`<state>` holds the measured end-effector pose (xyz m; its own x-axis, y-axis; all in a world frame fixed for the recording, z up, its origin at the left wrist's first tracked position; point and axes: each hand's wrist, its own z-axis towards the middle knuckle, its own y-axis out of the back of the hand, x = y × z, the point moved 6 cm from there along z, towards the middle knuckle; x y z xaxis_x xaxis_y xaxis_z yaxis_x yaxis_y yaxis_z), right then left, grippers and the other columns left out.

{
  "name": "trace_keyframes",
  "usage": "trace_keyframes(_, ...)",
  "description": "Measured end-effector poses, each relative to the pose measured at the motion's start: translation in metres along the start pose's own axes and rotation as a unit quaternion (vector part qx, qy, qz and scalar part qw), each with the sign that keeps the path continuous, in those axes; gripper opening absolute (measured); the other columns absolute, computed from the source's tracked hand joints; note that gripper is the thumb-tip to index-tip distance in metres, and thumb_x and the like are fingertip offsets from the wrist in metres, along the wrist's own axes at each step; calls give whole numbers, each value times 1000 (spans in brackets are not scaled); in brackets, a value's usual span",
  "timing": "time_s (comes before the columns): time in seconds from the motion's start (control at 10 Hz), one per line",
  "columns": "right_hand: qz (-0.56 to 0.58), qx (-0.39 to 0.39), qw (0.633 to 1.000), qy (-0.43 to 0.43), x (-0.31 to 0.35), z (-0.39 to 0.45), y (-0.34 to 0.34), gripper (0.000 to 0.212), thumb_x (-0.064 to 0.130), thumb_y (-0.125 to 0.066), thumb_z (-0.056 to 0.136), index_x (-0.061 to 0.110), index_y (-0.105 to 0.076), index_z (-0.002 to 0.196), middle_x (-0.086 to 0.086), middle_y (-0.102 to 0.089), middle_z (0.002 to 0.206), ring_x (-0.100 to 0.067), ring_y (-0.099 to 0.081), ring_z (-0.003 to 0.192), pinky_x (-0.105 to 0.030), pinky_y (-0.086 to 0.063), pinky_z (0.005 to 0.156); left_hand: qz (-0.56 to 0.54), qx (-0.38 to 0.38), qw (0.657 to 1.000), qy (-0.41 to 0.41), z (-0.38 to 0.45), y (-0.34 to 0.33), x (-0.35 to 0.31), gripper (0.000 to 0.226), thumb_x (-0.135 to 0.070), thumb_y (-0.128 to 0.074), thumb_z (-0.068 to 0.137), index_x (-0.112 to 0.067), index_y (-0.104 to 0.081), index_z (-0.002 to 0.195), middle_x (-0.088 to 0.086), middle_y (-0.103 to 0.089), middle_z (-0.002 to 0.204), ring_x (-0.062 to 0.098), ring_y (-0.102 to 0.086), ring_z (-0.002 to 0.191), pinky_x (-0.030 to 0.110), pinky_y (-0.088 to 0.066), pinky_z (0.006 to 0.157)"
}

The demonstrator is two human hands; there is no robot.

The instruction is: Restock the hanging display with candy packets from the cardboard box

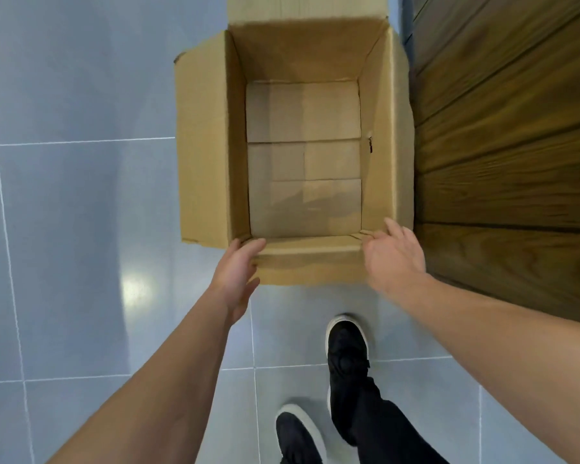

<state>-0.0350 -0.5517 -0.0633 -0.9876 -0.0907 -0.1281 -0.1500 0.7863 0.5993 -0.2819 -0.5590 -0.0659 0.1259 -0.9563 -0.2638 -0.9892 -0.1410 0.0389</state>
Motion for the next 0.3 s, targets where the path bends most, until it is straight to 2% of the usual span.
trace_keyframes(0.1,29,32,998,-43,-15,1,7,64,32,-58,83,16,-41,143,-2,-43,148,-30,-16,147,-44,-26,115,27,38,999,7,2,-21,-20,64,-36,-64,89,-26,-38,147,-12,-47,136,22,-37,139,41,-33,115)
trace_keyframes(0.2,70,89,990,-89,-29,-6,5,76,36,-60,81,17,-29,148,-4,-32,154,-34,-14,147,-47,-23,117,102,91,990,36,-1,-33,-28,72,-41,-66,87,-28,-33,150,-9,-37,151,20,-33,141,42,-33,114)
trace_keyframes(0.3,111,102,982,-114,-31,-9,24,68,33,-56,82,19,-34,144,-4,-36,149,-32,-24,141,-45,-29,114,206,92,974,35,-15,-29,-54,69,-44,-65,86,-31,-36,147,-9,-38,151,18,-35,138,41,-35,112)
